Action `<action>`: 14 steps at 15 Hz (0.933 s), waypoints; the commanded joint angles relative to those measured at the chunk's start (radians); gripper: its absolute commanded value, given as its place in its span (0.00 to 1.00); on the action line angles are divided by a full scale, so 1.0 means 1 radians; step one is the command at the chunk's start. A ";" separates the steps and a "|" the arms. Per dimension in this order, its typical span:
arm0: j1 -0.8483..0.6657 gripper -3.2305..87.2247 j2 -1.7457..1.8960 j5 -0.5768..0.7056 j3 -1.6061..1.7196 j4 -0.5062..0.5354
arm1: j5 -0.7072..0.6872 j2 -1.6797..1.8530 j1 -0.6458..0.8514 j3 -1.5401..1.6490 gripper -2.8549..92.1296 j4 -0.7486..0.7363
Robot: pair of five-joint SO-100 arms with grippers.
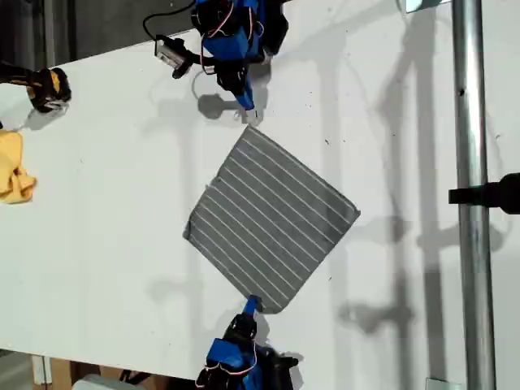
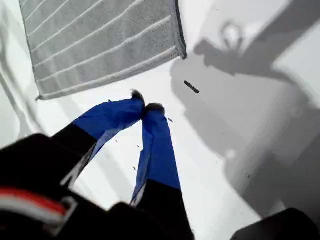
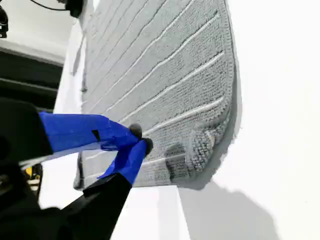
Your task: Grasp corners of a towel and fold twice.
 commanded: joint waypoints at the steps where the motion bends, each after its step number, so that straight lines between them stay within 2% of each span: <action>1: -0.044 0.01 0.006 -0.425 0.003 0.005 | 0.018 0.003 -0.051 -0.072 0.03 -0.025; 6: -0.046 0.01 0.006 -0.425 0.003 0.005 | 0.037 0.003 -0.077 -0.100 0.03 -0.015; 9: -0.048 0.01 0.006 -0.422 0.003 0.005 | 0.037 -0.083 -0.103 -0.224 0.03 -0.006; 14: -0.049 0.01 0.006 -0.423 0.003 0.005 | -0.003 -0.600 -0.175 -0.543 0.03 -0.229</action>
